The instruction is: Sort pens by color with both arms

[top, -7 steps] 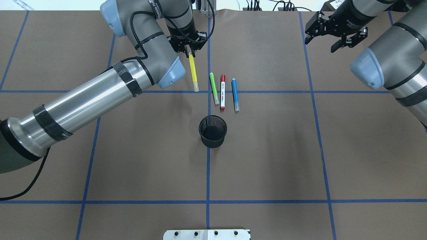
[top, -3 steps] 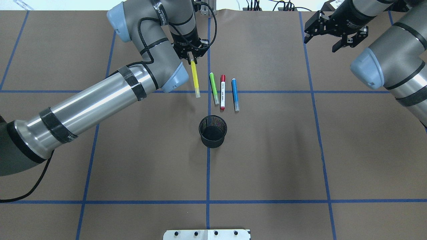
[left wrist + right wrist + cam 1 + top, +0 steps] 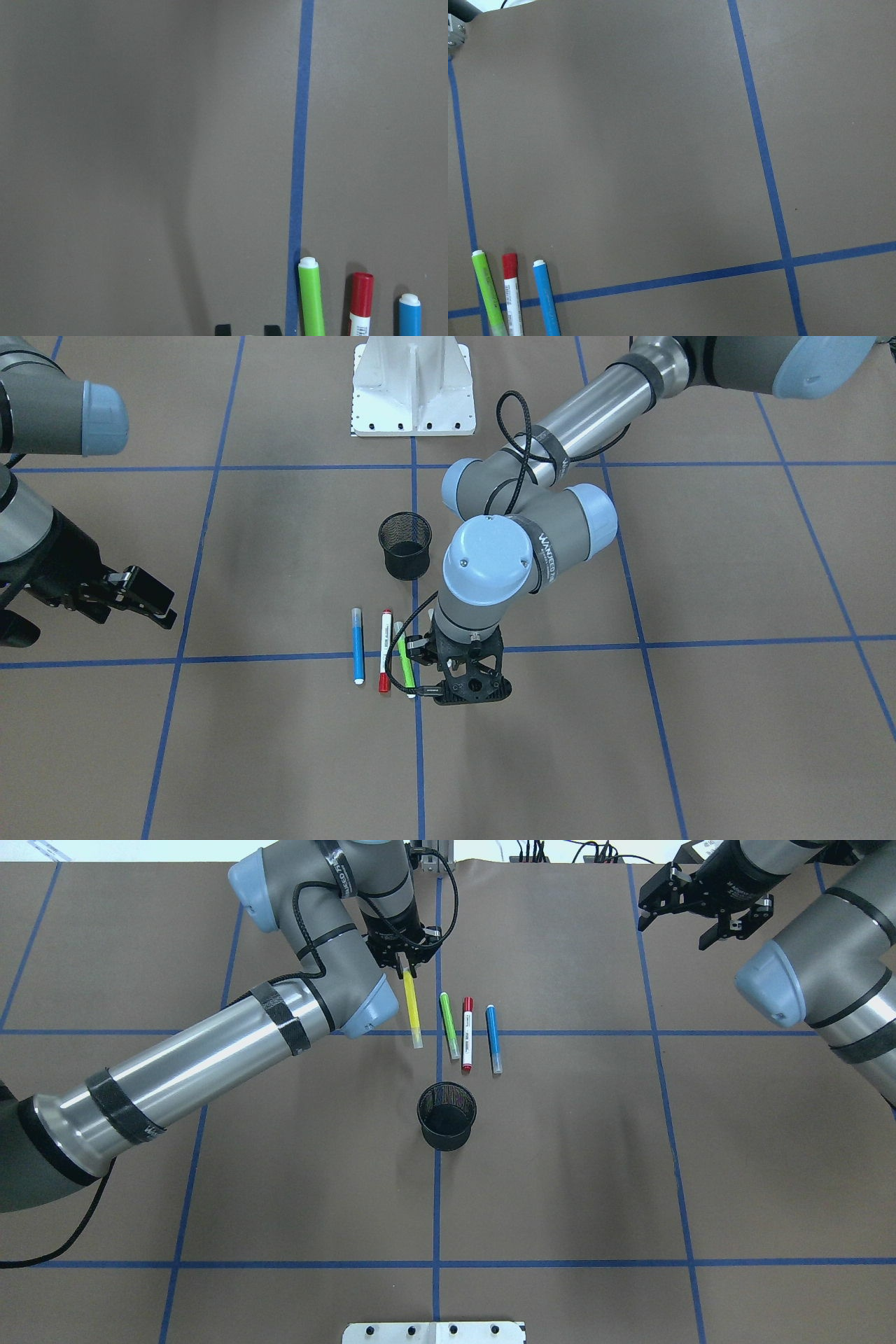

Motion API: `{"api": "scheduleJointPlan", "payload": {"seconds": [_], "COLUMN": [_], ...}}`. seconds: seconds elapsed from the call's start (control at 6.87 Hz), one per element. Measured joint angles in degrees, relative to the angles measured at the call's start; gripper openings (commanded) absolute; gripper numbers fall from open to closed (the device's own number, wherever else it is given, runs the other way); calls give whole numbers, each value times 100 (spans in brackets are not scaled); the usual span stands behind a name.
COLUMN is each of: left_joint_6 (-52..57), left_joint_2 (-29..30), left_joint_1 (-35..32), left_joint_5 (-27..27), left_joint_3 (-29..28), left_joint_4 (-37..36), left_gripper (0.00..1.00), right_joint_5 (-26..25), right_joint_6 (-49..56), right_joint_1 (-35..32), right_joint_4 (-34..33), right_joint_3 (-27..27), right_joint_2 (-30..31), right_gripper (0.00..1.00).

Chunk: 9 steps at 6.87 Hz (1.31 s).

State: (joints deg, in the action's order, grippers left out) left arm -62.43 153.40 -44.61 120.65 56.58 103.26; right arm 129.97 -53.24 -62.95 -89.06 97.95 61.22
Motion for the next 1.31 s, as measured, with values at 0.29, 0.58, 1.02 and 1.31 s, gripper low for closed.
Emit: {"api": "scheduleJointPlan", "payload": {"seconds": [0.29,0.58,1.02,1.31], "left_joint_6": [-11,-11,59,607], "left_joint_2": [3,-2,-15,-356], "left_joint_1": [81,155,-57,-865], "left_joint_5": [-10,-28,90,1009], "left_joint_3": [-14,-29,119,607], "left_joint_4": [7,9,-5,-194], "left_gripper": [36,46,59,67], "right_joint_5": [2,8,28,385], "right_joint_6": [307,353,564,1163], "right_joint_1": [-84,-115,-236,-670], "right_joint_4": [2,10,24,25], "right_joint_3": [5,5,-28,-274], "right_joint_2": [74,77,94,152], "right_gripper": [99,99,99,99]}}
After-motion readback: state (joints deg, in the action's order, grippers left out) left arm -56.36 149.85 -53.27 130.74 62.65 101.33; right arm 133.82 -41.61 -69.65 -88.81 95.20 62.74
